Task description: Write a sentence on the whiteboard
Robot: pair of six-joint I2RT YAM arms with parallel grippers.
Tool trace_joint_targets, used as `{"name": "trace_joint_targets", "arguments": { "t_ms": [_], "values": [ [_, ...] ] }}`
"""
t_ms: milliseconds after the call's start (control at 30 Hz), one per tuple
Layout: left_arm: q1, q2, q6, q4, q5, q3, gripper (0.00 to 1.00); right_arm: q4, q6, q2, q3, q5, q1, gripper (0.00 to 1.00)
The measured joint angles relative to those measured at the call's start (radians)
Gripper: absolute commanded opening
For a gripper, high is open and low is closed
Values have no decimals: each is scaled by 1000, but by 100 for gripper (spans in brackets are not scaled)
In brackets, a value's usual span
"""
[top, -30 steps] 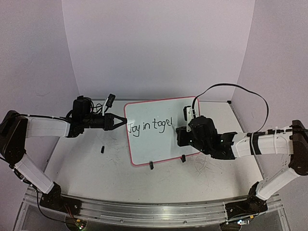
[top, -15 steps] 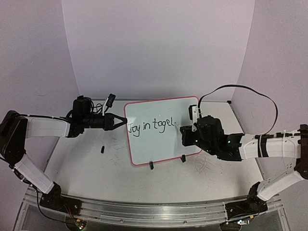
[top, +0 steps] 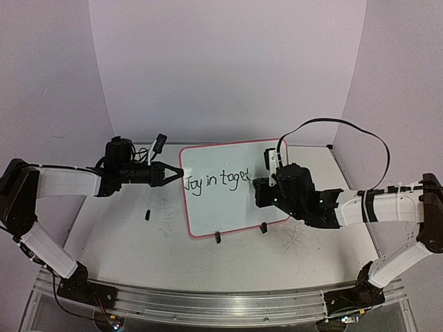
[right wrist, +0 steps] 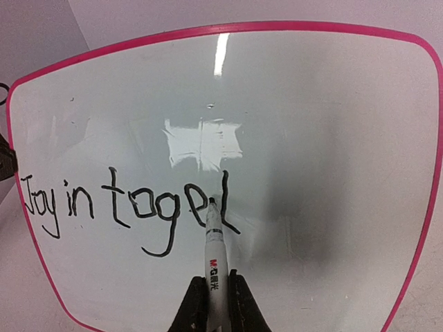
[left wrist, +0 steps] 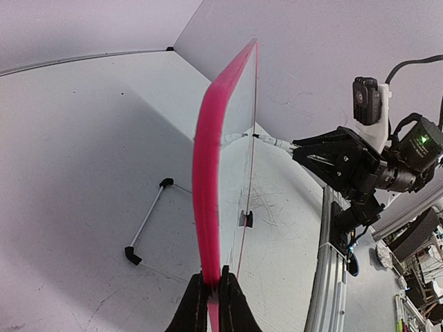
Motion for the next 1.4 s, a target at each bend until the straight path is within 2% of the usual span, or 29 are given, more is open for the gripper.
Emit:
{"name": "trace_joint_targets", "arguments": {
  "t_ms": [600,867,1400],
  "values": [
    [0,0,1,-8,-2,0,0,-40,38,18,22,67,-3,0],
    [0,0,4,-8,-1,1,0,37,31,-118,-69,17,-39,0],
    [-1,0,4,-10,-1,3,0,65,-16,-34,-19,-15,-60,0]
  ]
}}
